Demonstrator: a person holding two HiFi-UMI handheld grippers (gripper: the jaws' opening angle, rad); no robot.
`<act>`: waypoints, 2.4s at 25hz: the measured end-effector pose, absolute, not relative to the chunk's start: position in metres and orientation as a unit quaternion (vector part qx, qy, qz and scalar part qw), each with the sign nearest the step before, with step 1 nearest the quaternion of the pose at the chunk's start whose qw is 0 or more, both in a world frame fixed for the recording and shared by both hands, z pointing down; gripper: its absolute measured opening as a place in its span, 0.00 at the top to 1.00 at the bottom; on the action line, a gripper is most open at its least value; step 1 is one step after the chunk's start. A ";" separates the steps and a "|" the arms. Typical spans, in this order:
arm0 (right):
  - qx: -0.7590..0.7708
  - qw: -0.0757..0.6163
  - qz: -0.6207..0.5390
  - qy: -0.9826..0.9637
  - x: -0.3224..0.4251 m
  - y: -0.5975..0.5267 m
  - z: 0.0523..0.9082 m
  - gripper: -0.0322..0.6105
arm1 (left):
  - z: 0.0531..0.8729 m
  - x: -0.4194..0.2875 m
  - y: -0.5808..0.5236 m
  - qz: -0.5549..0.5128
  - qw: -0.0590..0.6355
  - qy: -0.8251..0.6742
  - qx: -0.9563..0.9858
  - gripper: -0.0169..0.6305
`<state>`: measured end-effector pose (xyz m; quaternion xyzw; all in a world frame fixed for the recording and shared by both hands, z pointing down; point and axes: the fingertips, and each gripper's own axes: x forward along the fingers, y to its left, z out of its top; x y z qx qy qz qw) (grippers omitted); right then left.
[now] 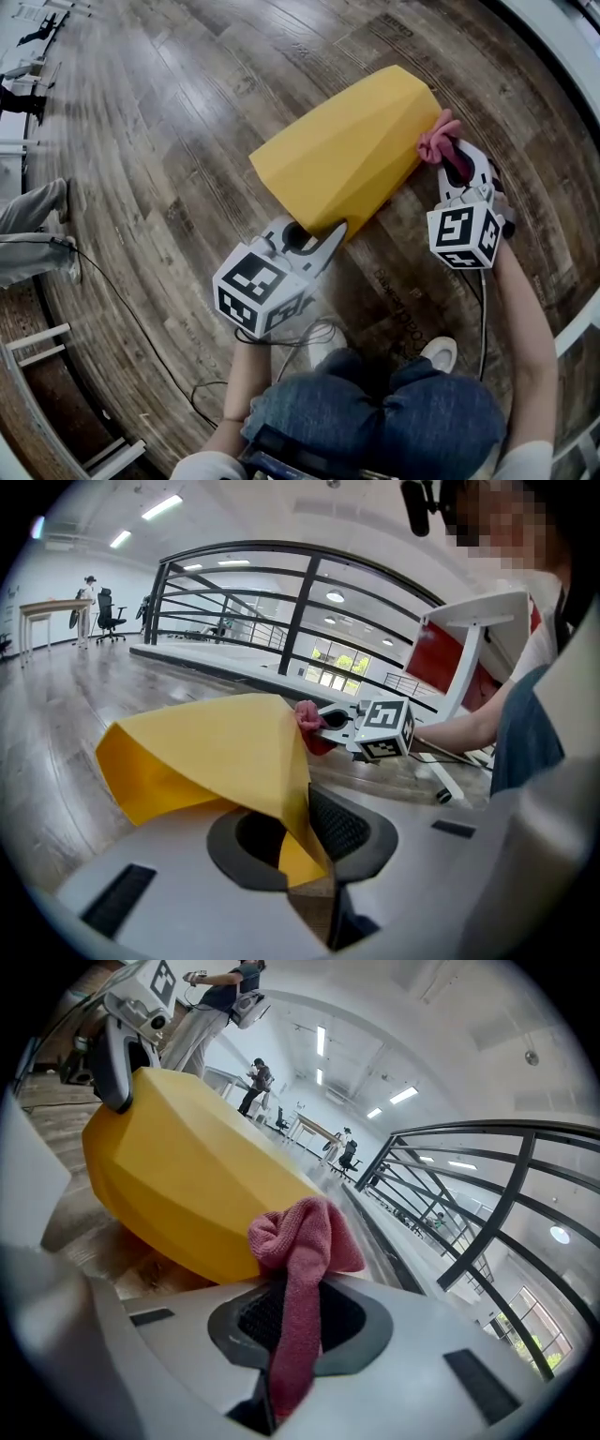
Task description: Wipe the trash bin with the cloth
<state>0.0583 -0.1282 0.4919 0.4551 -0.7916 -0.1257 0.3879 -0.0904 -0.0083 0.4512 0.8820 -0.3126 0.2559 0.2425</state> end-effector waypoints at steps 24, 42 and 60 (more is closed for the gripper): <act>0.406 0.283 -0.167 -0.853 -0.010 -0.070 0.424 0.87 | 0.462 -0.075 -0.014 0.273 0.205 -0.321 0.883 0.95; 0.357 0.292 -0.197 -0.865 -0.043 -0.049 0.434 0.87 | 0.446 -0.074 -0.009 0.251 0.233 -0.308 0.887 0.95; 0.476 0.357 -0.112 -0.796 0.046 -0.134 0.483 0.87 | 0.447 -0.074 -0.008 0.248 0.243 -0.306 0.887 0.95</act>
